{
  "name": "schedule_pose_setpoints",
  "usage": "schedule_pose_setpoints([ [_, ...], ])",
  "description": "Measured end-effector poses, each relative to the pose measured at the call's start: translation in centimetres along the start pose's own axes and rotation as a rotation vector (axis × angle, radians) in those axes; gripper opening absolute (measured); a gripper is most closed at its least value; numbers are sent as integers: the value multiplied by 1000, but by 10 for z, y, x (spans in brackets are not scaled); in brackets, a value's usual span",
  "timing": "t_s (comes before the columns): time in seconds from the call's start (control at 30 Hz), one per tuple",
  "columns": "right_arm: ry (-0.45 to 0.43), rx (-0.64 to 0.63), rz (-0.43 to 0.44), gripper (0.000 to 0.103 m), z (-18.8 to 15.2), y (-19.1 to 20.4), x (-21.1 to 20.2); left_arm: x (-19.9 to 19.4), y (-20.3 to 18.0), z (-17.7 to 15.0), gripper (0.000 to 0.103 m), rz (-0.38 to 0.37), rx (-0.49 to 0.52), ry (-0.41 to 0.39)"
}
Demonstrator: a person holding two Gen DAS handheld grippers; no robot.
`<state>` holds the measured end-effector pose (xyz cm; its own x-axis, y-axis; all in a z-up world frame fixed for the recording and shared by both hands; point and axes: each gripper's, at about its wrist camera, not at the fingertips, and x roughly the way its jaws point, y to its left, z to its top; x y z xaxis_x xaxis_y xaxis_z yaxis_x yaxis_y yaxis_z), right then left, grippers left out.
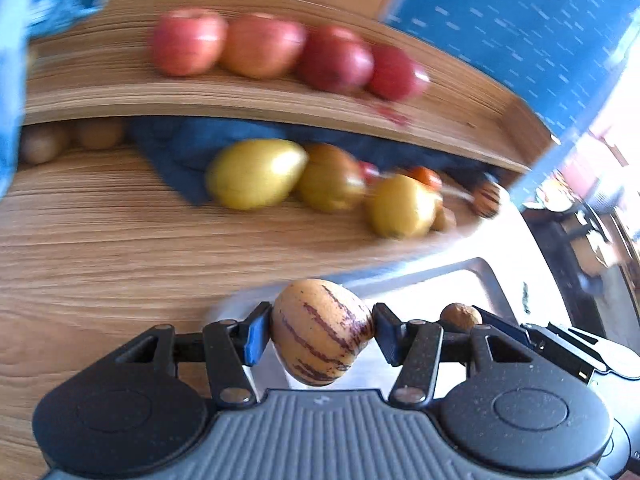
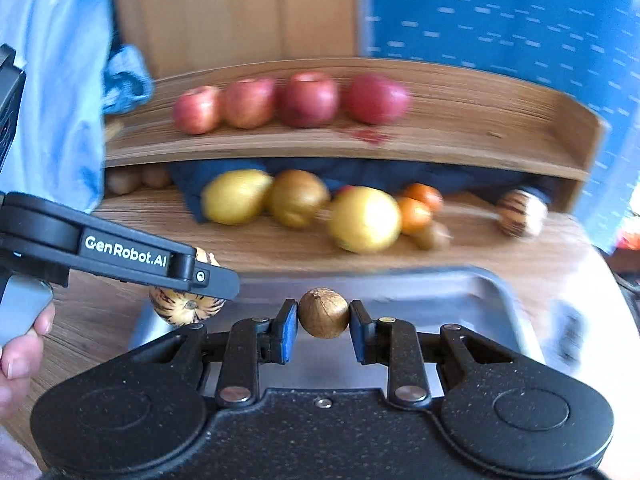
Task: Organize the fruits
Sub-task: 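Carry the melon and kiwi onto the steel tray and open both tools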
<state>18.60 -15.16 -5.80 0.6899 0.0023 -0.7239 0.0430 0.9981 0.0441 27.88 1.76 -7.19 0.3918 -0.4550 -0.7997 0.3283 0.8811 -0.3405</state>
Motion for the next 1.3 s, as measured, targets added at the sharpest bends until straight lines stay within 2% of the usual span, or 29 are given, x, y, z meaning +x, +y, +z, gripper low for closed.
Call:
schedule_pose_setpoints([
  [0.17,18,59,-73,29,-16,-41,-28,17,-54,-10,58,-58,58,38],
  [0.37,67,91,-110,29,-41,-76,-46,36,-102,-27,58,-97,115,90],
  [0.53,104,72,-100,29,-53,-84,-49,46,-120,-38,58,-97,122,126],
  [0.77,143,30,-56,30,-62,-87,-47,53,-127,-48,58,-58,107,157],
  [1.0,148,19,-28,32,-63,-91,-46,52,-130,-51,58,-36,95,141],
  [1.07,142,16,-23,34,-64,-90,-48,51,-131,-53,66,-33,91,142],
  [1.17,127,6,-12,42,-66,-90,-52,47,-129,-56,77,-22,73,133],
  [1.3,101,-7,5,59,-68,-88,-61,38,-125,-60,89,14,54,95],
])
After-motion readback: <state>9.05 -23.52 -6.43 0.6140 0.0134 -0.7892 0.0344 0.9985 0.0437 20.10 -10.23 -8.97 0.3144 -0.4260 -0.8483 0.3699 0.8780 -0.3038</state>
